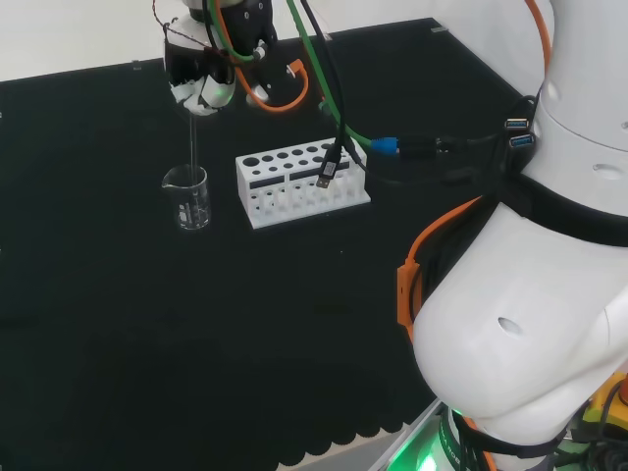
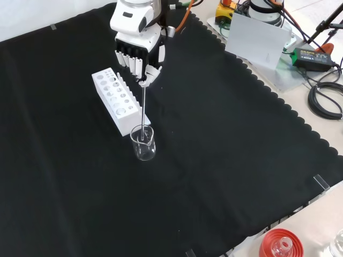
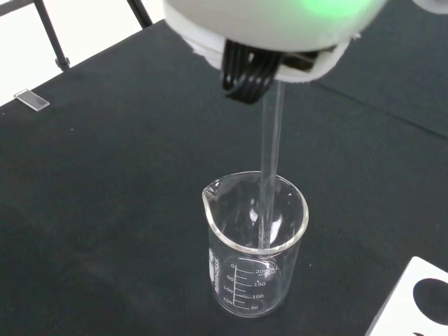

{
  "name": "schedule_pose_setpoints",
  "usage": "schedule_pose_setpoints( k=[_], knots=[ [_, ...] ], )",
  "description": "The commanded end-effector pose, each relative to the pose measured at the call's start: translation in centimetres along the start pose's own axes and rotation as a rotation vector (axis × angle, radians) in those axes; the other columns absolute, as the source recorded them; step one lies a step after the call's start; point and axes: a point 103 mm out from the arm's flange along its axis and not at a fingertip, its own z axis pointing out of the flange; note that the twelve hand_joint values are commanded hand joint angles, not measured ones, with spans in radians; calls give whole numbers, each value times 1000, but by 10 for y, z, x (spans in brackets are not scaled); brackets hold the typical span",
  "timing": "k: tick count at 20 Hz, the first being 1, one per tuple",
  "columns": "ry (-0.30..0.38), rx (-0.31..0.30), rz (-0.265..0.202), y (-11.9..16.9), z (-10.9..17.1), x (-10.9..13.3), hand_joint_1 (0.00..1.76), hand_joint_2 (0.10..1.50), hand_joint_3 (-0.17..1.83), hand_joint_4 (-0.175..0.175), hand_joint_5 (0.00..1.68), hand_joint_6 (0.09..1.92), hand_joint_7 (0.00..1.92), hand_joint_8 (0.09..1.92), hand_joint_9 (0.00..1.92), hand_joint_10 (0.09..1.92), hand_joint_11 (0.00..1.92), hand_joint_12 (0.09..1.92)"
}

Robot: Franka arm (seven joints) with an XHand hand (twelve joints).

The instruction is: Put the glass rod back on the white test tube rack.

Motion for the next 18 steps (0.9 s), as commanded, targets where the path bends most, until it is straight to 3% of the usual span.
schedule_pose_setpoints(
  k=[1,6,7,9,11,12,13,14,18],
  knots=[
    [13,-6,-5,-1,-4,2,1333,613,719,-175,1230,529,1399,710,1680,589,1614,664],
    [7,-12,-12,2,-6,8,1333,614,718,-175,1229,529,1399,711,1680,589,1614,664],
    [-219,99,170,3,-5,7,1333,614,718,-175,1229,529,1399,711,1680,589,1614,664],
    [-134,93,109,3,-15,14,1333,614,718,-175,1229,529,1399,712,1680,589,1614,664],
    [-123,87,103,11,-22,25,1333,614,718,-175,1229,529,1398,712,1680,589,1614,664],
    [-56,39,123,7,-22,21,1333,614,718,-175,1230,529,1398,712,1680,589,1614,664],
    [-30,3,46,3,-25,16,1333,614,718,-175,1229,529,1398,712,1680,589,1614,664],
    [-23,3,30,1,-27,14,1333,614,718,-175,1229,529,1398,712,1680,589,1614,664],
    [-10,-19,32,-2,-31,6,1333,615,718,-175,1229,529,1398,713,1680,589,1614,664]
  ],
)
